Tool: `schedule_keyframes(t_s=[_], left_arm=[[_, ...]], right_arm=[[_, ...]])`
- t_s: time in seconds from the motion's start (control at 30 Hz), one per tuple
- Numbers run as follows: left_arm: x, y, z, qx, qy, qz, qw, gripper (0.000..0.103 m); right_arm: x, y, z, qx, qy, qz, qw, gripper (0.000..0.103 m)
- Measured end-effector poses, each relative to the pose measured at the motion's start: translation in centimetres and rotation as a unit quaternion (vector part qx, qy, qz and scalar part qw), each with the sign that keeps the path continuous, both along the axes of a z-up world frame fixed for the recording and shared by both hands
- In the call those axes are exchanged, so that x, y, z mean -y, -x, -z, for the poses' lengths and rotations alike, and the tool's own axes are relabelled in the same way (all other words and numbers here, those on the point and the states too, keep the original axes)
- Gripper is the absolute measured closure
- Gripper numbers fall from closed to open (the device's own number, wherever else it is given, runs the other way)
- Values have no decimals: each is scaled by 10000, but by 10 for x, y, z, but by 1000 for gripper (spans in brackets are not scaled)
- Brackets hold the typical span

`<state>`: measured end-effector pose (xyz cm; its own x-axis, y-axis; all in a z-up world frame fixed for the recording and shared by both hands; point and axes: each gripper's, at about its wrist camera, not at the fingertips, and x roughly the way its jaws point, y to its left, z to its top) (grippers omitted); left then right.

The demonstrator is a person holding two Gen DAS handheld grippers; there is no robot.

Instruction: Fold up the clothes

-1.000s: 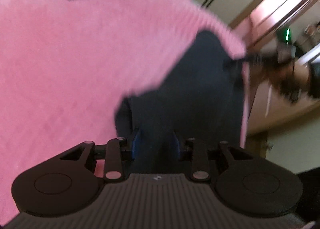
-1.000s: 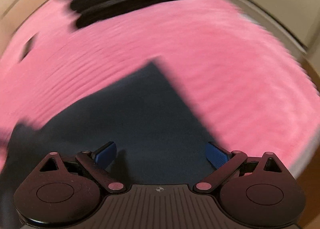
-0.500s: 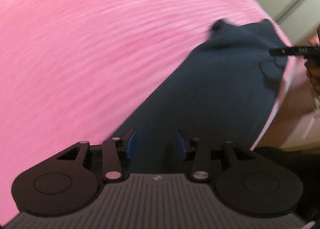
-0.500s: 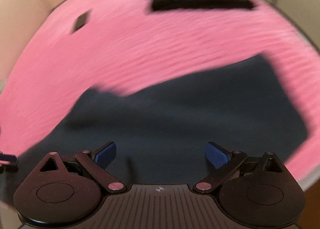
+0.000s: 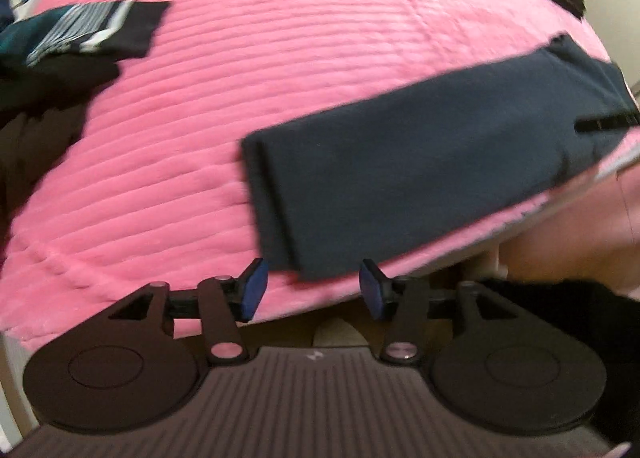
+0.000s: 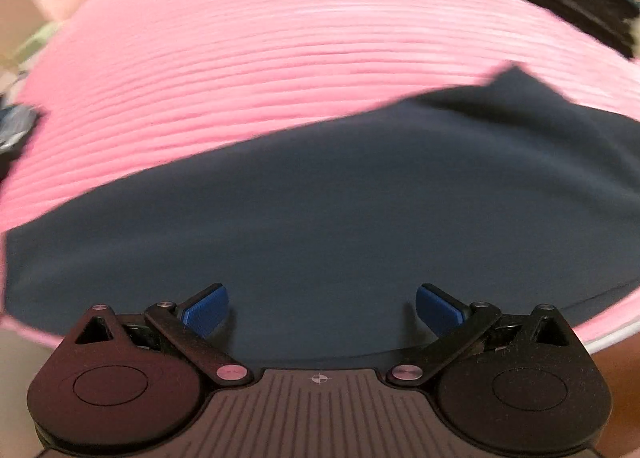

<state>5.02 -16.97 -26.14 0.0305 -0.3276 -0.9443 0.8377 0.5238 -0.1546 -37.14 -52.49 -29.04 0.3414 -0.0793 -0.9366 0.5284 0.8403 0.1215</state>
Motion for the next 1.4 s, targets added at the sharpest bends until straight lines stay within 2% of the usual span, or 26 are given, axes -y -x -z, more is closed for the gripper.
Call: schedule_keyframes(t_s=[0.13,0.23,0.37,0.5,0.53,0.73,0.97,1.13,1.4], left_arm=[[-6,-26,7,-289,321,-496,9978,57],[-4,-32,19,-481,369,-571,9965,57],[0,-32,35,-471,282,-469,9974,56],[3,-31,40,-483,282,-447,9974,56],[3,-31,41,-508,282,-451,9973,63],[11,-27,36,-457,172,-249,9985,86],[12,-20,6,-308,408,-254,9984,90],[22,-13,-32,-315,717,-33,9969,90],[83,15,-95,-346,1449,588,9871,91]], right_arm=[[-55,-22,-8,148,-117,-724,9972,1],[-75,-23,-6,129,-122,-1078,9940,1],[-85,-17,-4,111,-62,-1137,9934,1],[-77,-11,-5,83,-65,-1011,9948,1],[-75,-9,-8,66,-48,-987,9951,1],[-72,-7,-20,92,14,-935,9956,1],[-69,-7,-28,107,230,-914,9955,1],[-65,5,-35,1,411,-585,9974,1],[-39,50,-59,13,649,48,9979,1]])
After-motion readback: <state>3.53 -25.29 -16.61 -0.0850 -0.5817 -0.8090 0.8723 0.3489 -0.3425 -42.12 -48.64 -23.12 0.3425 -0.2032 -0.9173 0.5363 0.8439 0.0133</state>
